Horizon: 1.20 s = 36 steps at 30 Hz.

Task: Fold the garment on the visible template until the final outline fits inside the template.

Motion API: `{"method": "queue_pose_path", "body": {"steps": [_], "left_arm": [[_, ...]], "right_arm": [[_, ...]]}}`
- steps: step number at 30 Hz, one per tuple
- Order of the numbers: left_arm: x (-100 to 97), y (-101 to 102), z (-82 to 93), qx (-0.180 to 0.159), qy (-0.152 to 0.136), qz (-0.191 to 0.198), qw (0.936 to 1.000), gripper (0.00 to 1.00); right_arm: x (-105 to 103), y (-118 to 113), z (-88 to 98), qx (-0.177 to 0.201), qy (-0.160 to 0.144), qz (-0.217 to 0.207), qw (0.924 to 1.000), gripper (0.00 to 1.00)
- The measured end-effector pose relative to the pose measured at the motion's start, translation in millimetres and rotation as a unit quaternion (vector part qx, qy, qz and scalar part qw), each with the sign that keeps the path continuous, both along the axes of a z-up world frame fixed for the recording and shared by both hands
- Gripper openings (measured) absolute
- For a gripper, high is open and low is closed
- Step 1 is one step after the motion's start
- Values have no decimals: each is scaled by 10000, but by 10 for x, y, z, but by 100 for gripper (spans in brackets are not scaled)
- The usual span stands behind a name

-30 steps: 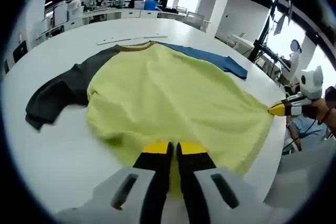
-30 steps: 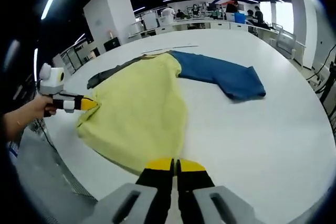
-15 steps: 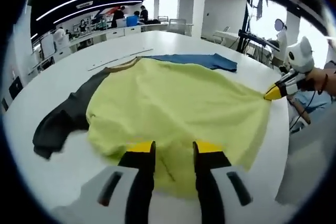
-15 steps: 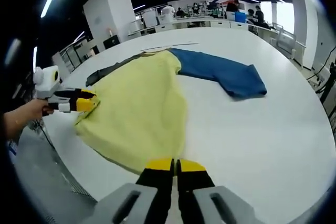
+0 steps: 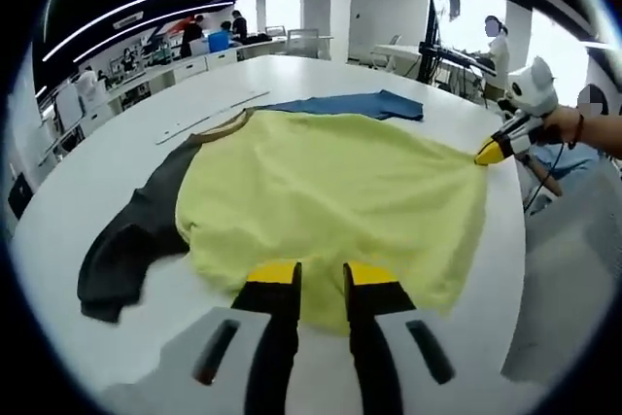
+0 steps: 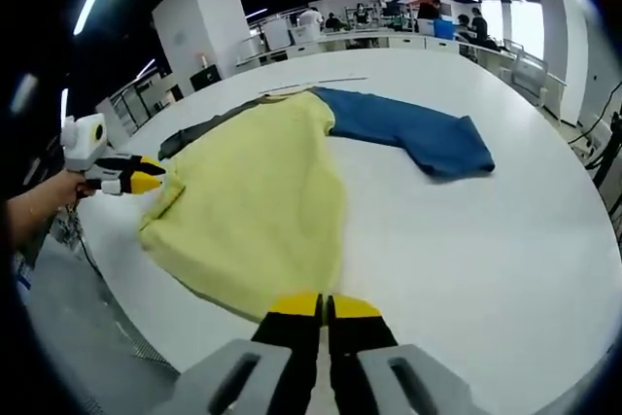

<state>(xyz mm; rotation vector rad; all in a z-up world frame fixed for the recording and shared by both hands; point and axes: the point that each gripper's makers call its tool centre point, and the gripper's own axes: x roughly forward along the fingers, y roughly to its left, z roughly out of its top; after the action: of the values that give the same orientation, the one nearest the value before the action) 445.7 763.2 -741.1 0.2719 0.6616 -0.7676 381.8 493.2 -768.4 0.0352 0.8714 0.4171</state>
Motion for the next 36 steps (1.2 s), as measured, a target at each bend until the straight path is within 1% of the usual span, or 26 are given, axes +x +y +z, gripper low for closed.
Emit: {"method": "queue_pose_path", "body": {"steps": [1,3,7,9,11,15,20,23,25,26,29,32,36], "left_arm": [[-13,-24,-47,155,28,-179,9997,14],[-14,-60,-96,396,-26,-408,9984,14],[20,-130,-128,315,-10,-483,9983,11],[34,-134,-171,453,-15,-588,9972,12],[31,-151,-200,511,12,-675,9964,11],[28,-179,-224,542,10,-807,9953,11],[23,-249,-249,712,-133,-1166,9905,10],[23,-288,-246,716,-154,-1256,9894,9],[23,-299,-253,753,-152,-1282,9888,8],[23,-306,-251,802,-203,-1335,9876,8],[15,-308,-251,872,-235,-1354,9867,6],[-9,-289,-257,875,-159,-1295,9876,1],[-39,-246,-200,851,-180,-1165,9894,0]], "right_arm": [[1,-1,-1,1,6,-4,10000,0],[2,-1,-3,0,16,-9,10000,0],[2,-5,-11,-2,33,-29,10000,0],[1,-7,-18,4,45,-45,10000,0],[-1,-7,-28,9,64,-61,10000,0],[-1,-7,-42,-1,80,-69,9999,0],[-3,-17,-50,13,94,-85,9999,0],[-3,-20,-55,15,105,-94,9999,0],[0,-23,-54,13,106,-95,9999,0],[2,-24,-54,10,104,-96,9999,0],[2,-25,-53,5,97,-84,9999,0],[3,-22,-51,6,89,-76,9999,0],[3,-21,-48,-2,80,-56,10000,0]]}}
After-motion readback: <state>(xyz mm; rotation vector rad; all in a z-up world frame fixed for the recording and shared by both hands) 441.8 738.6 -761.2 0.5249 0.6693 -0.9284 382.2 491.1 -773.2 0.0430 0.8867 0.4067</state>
